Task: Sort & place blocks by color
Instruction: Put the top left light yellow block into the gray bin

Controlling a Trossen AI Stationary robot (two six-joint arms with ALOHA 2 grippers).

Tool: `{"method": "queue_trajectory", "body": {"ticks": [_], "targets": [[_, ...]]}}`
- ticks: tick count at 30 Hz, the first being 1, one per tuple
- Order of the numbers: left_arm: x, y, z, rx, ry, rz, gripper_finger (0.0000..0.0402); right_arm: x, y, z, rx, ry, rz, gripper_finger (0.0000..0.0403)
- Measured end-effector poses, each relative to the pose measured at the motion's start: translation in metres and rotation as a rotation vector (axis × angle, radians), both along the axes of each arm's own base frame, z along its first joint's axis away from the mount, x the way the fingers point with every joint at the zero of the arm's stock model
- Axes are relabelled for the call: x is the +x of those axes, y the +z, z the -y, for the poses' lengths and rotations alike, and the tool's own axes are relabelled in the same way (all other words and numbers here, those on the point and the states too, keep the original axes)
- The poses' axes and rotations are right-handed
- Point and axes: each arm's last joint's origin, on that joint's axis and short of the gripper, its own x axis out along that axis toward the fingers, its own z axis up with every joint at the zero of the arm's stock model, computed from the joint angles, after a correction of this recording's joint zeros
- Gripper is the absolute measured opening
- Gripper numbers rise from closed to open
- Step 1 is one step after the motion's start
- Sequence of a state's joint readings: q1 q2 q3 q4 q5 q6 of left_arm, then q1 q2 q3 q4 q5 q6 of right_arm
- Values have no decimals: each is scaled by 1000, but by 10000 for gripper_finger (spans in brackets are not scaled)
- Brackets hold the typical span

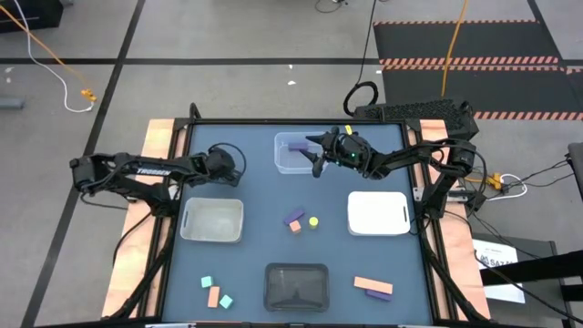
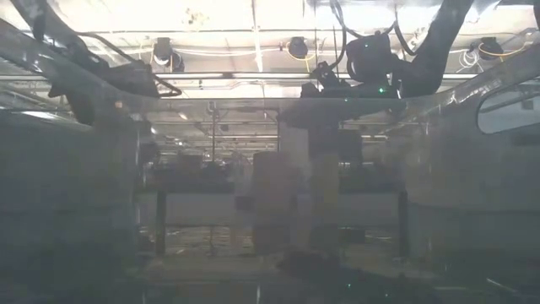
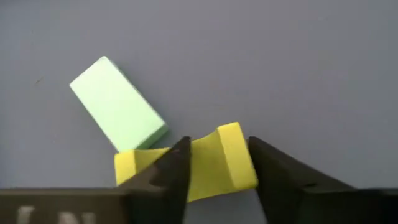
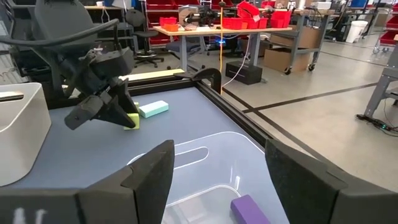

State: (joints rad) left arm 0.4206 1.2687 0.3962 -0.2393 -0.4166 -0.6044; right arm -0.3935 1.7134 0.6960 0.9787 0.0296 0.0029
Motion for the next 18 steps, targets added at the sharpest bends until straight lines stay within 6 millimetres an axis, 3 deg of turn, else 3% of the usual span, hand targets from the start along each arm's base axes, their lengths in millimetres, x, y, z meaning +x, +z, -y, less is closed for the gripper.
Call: {"method": "queue_trajectory", "body": {"ticks": [5,12,18], "targets": [[1,2,-1,12,-12,13,45,0,-1,0,3,0,-6,242],[4,8,0,12,-26,78,45,0,-2,0,9,-1,-21,242],[24,36,7,2,-217,358,45,-1,-2,1,8,-5,-19,242]]}}
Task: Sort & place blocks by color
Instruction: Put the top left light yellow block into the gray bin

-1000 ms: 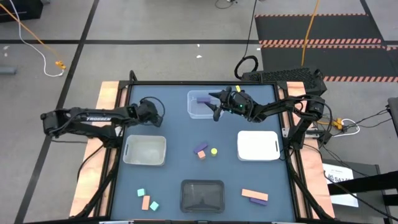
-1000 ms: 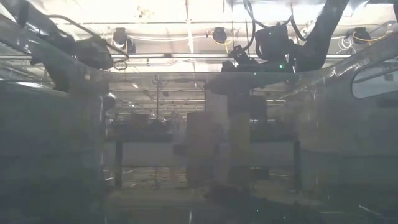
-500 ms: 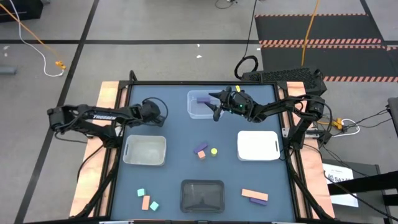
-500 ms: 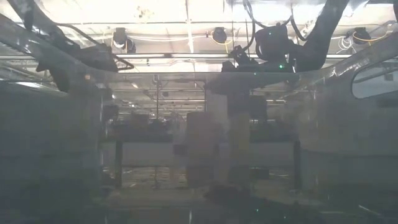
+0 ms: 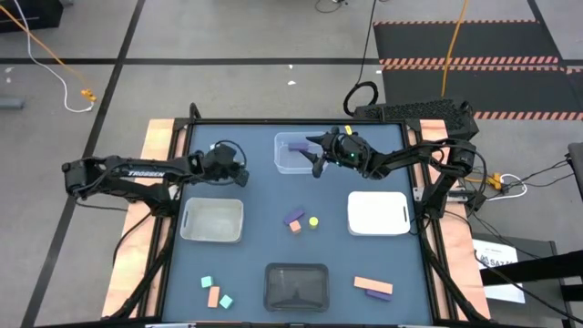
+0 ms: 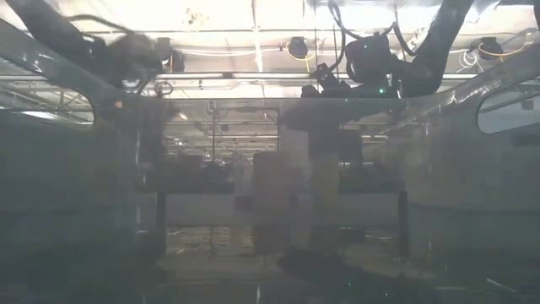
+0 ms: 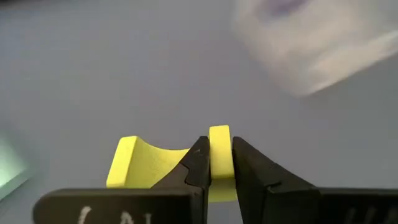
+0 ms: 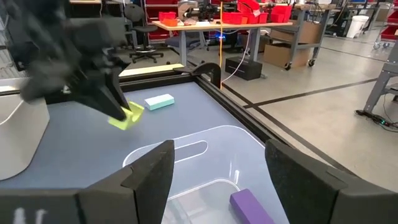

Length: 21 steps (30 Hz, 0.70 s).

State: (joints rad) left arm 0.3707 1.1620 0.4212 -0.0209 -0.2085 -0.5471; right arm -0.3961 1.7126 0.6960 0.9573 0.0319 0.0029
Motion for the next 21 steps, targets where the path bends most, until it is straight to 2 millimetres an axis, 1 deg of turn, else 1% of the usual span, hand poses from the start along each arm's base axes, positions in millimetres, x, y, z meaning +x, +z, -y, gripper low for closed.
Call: {"method": "queue_trajectory", "body": {"ticks": [6,10,14,18,21], "targets": [[18,40,12,128,-232,361,45,-2,0,5,10,-18,4,242],[23,68,18,287,-329,589,45,-3,0,6,9,-23,6,242],[22,96,26,470,-421,818,45,-3,0,6,9,-23,7,242],[19,115,34,623,-487,980,45,-2,0,5,9,-19,7,242],[17,121,39,677,-506,1038,45,-2,0,4,10,-14,7,242]]}}
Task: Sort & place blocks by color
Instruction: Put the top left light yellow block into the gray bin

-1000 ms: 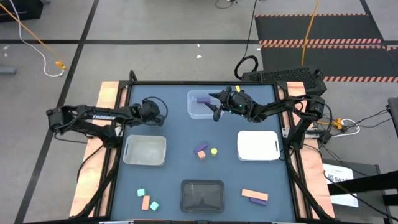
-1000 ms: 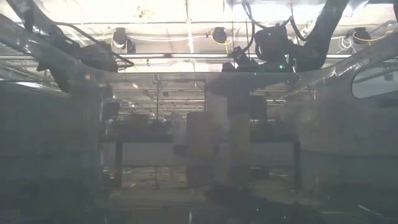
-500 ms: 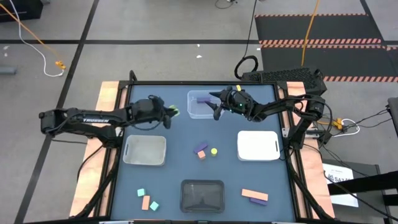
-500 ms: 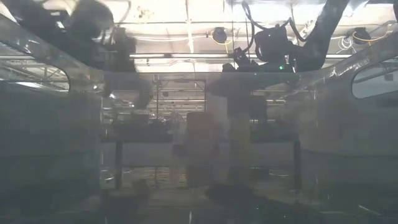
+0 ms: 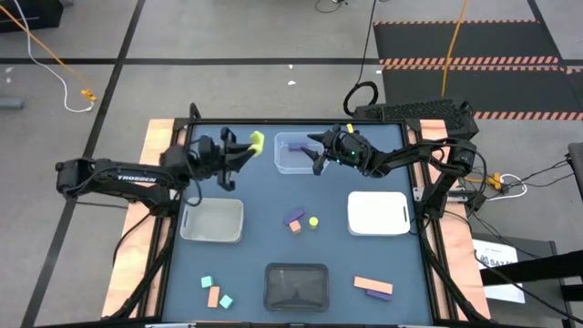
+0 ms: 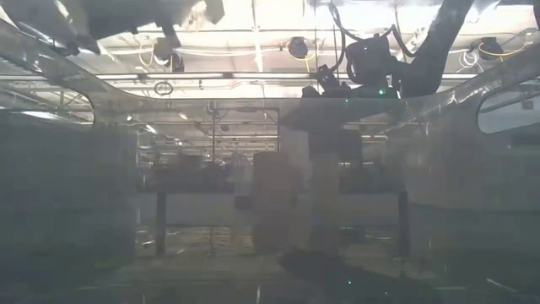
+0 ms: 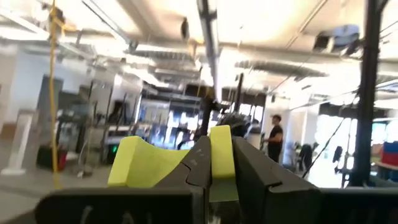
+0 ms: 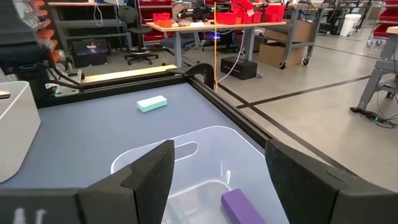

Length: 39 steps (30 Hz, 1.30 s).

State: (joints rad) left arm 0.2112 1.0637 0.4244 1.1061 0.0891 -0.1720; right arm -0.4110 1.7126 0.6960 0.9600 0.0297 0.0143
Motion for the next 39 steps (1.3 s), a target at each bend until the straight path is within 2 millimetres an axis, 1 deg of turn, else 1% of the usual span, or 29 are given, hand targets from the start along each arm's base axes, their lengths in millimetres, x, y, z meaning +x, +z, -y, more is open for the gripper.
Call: {"method": "queue_trajectory", "body": {"ticks": [8,11,16,19,22,25,28,32,35,39], "targets": [[3,-1,8,0,-38,-8,45,0,1,0,47,-3,31,242],[5,-5,11,-64,-81,-46,45,0,1,0,64,-5,39,242],[12,-26,18,-276,-167,-256,47,0,0,0,75,-6,33,242],[14,-43,23,-464,-200,-425,47,0,-1,0,77,-3,25,242],[11,-56,30,-646,-222,-561,48,1,-2,-2,82,9,14,242],[7,-67,42,-785,-239,-693,49,2,-1,-6,62,56,1,242],[2,-68,53,-876,-280,-740,50,2,8,-13,-1,92,-6,242],[-8,-64,66,-950,-335,-779,50,-2,25,-19,-77,116,-7,242],[-18,-60,74,-1002,-370,-804,50,-8,39,-23,-88,119,6,242],[-36,-65,81,-1099,-344,-930,51,-18,52,-27,-74,118,-24,242]]}}
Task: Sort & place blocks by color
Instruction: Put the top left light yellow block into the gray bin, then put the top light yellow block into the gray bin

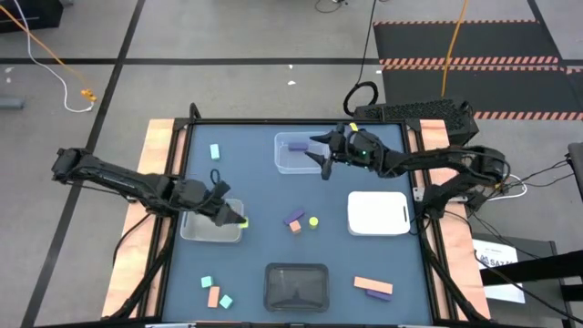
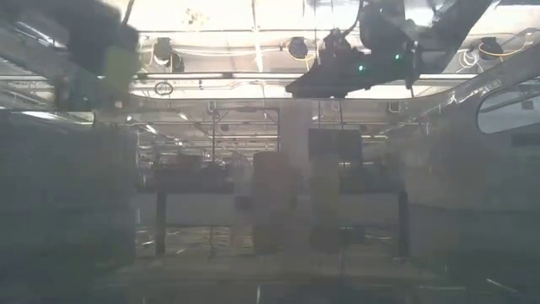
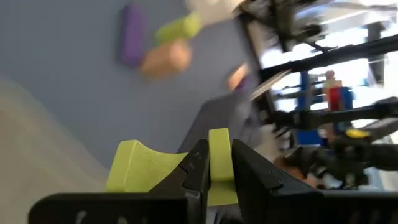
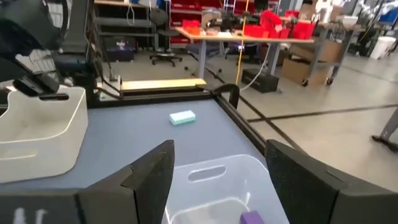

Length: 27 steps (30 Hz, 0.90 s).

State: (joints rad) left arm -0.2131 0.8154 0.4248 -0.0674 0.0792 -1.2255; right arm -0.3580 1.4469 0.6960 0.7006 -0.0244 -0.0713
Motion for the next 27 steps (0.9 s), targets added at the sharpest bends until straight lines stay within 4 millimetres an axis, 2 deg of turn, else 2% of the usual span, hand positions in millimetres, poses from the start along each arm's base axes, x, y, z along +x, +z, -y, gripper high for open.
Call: {"method": "queue_trajectory", "body": {"ticks": [6,12,15,20,27], "targets": [[-27,-15,0,-82,60,-291,51,-21,10,-6,57,-76,-131,242],[-38,-21,-1,-90,45,-403,51,-48,16,-10,94,-262,-275,242],[-38,-22,0,-95,33,-424,56,-58,14,-13,169,-296,-329,242],[-39,-24,-1,-87,30,-441,98,-68,5,-17,266,-330,-432,242],[-39,-23,-1,-58,7,-427,180,-72,0,-18,287,-342,-491,242]]}}
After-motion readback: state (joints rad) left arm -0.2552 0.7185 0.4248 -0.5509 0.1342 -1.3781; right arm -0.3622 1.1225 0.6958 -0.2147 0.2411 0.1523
